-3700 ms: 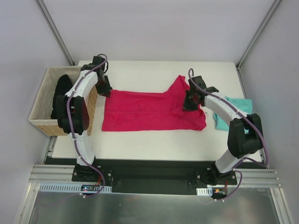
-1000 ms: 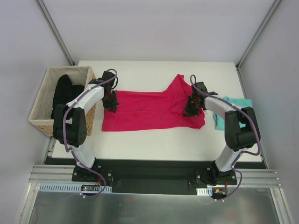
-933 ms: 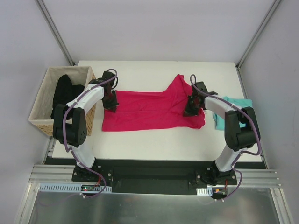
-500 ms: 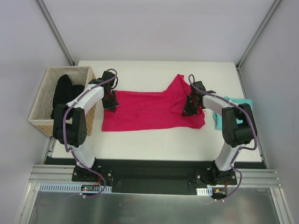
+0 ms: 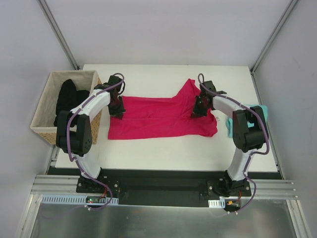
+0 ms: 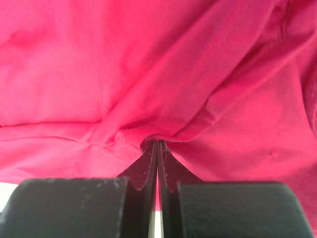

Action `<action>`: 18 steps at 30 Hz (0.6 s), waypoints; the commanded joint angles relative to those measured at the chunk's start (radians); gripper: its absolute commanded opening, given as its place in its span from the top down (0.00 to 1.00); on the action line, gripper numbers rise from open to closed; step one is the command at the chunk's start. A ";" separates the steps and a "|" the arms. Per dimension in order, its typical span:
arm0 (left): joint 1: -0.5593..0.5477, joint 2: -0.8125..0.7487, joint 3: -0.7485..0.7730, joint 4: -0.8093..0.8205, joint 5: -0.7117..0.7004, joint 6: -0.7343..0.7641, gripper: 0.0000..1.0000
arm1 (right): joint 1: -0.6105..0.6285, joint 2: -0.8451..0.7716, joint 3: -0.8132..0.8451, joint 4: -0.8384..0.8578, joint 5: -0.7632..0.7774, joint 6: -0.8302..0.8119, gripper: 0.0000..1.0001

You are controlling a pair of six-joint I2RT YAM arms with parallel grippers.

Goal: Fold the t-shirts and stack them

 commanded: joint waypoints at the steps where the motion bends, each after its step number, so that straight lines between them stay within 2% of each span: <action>1: -0.001 0.012 0.043 -0.027 -0.027 -0.001 1.00 | 0.004 0.025 0.061 -0.028 -0.008 -0.023 0.99; 18: -0.001 0.016 0.040 -0.027 -0.032 -0.002 1.00 | -0.009 0.203 0.395 -0.162 -0.008 -0.105 0.99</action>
